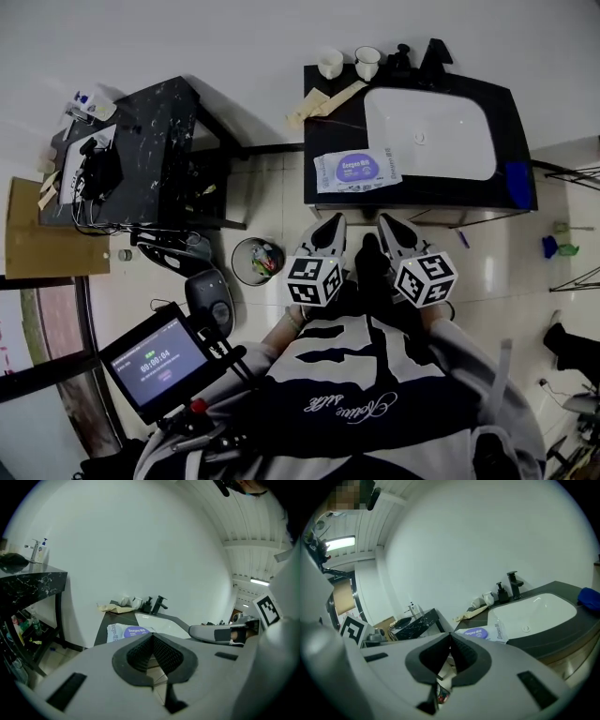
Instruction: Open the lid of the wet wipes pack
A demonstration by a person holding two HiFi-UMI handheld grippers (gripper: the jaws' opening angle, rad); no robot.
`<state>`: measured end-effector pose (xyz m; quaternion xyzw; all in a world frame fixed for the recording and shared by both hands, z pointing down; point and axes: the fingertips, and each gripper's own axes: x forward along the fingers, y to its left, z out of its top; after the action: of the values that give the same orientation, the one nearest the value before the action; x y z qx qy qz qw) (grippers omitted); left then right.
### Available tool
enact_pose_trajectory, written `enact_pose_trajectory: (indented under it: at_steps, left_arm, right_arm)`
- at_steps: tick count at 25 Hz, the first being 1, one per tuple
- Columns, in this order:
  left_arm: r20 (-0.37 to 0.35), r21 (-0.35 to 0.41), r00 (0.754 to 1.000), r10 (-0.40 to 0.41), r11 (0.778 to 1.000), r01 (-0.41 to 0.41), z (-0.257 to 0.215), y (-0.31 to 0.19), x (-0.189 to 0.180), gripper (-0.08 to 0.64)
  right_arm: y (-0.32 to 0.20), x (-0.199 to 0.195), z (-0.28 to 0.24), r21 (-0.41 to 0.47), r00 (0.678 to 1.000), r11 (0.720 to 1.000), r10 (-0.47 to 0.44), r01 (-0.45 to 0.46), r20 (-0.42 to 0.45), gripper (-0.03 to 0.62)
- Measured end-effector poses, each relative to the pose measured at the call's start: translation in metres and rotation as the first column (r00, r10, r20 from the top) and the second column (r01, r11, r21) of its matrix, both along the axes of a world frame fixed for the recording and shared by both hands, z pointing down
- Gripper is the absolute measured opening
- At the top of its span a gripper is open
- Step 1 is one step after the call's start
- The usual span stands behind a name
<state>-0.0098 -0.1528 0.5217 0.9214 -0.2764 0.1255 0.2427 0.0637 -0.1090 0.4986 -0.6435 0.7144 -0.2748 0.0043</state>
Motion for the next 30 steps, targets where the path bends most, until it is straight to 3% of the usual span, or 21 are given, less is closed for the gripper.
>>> enact_pose_trajectory:
  at_steps: [9,14,17,19,22,23,25,30]
  left_arm:
    - [0.045,-0.087,0.990,-0.136,0.986,0.140,0.046,-0.055,0.032,-0.002]
    - [0.095,-0.136,0.977,-0.193,0.969,0.205,0.061,-0.067,0.036,-0.002]
    - [0.126,-0.160,0.966,-0.224,0.957,0.242,0.074,-0.073,0.036,-0.002]
    - [0.143,-0.173,0.961,-0.235,0.950,0.258,0.080,-0.076,0.036,-0.002]
    - [0.162,-0.193,0.958,-0.238,0.944,0.267,0.085,-0.079,0.035,-0.002]
    - [0.170,-0.199,0.957,-0.237,0.942,0.269,0.088,-0.080,0.035,-0.002]
    - [0.185,-0.208,0.954,-0.235,0.940,0.271,0.095,-0.081,0.035,-0.002]
    - [0.203,-0.238,0.953,-0.226,0.932,0.272,0.101,-0.081,0.031,-0.002]
  right_arm:
    - [-0.065,0.040,0.031,-0.078,0.984,0.983,-0.173,0.168,-0.053,-0.002]
    - [-0.083,0.048,0.038,-0.150,0.957,0.951,-0.283,0.272,-0.063,-0.002]
    - [-0.096,0.048,0.053,-0.209,0.921,0.913,-0.376,0.350,-0.103,-0.002]
    - [-0.102,0.043,0.060,-0.243,0.866,0.873,-0.469,0.423,-0.175,-0.002]
    - [-0.106,0.024,0.069,-0.302,0.727,0.776,-0.628,0.554,-0.278,0.003]
    - [-0.106,0.018,0.074,-0.324,0.680,0.738,-0.673,0.592,-0.293,0.081]
    - [-0.107,0.009,0.082,-0.359,0.602,0.681,-0.732,0.638,-0.319,0.092]
    - [-0.114,-0.002,0.094,-0.433,0.430,0.602,-0.792,0.671,-0.433,0.092]
